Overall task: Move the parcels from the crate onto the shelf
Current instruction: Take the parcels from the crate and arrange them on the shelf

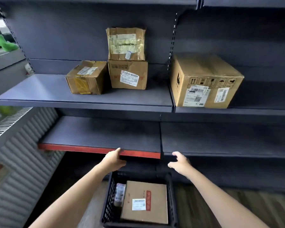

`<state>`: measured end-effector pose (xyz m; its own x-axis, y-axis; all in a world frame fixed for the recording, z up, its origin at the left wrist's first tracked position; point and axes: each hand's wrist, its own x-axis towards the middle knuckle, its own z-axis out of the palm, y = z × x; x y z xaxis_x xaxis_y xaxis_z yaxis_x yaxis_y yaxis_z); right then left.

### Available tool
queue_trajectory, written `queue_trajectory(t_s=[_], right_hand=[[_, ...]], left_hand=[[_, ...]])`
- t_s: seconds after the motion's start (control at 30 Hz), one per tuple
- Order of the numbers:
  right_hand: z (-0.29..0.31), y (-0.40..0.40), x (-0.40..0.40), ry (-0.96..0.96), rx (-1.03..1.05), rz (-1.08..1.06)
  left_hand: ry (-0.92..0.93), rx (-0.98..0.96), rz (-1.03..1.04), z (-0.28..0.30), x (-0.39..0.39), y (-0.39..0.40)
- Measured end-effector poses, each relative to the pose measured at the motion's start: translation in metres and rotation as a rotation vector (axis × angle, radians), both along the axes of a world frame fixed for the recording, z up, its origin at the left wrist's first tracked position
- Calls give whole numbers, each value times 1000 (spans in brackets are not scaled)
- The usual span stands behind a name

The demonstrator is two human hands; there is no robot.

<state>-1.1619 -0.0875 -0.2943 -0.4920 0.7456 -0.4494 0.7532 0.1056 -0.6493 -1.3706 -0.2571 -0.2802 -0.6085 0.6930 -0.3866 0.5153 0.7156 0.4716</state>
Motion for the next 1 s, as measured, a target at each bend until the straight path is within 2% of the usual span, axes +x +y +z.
queue_trajectory(t_s=[0.23,0.47,0.67,0.8,0.9,1.0], right_hand=[[-48,-23,36,-117,-25,-9],[-82,-38,35,-123,-70,-18],[-113,-38,28,-136,-124,9],[-182,-41,25,-172,-171,-63],[-274,-38,22,-202,-205,-107],[-361,-34,20,-243,-219,-112]], left_hand=[[98,-258,-133,-69,16,-31],[16,-342,-98,-104,25,-62],[-42,-335,-67,-128,29,-63],[-180,-259,73,-186,35,-60],[-271,-248,181,-276,30,-59],[-279,-274,241,-363,19,-60]])
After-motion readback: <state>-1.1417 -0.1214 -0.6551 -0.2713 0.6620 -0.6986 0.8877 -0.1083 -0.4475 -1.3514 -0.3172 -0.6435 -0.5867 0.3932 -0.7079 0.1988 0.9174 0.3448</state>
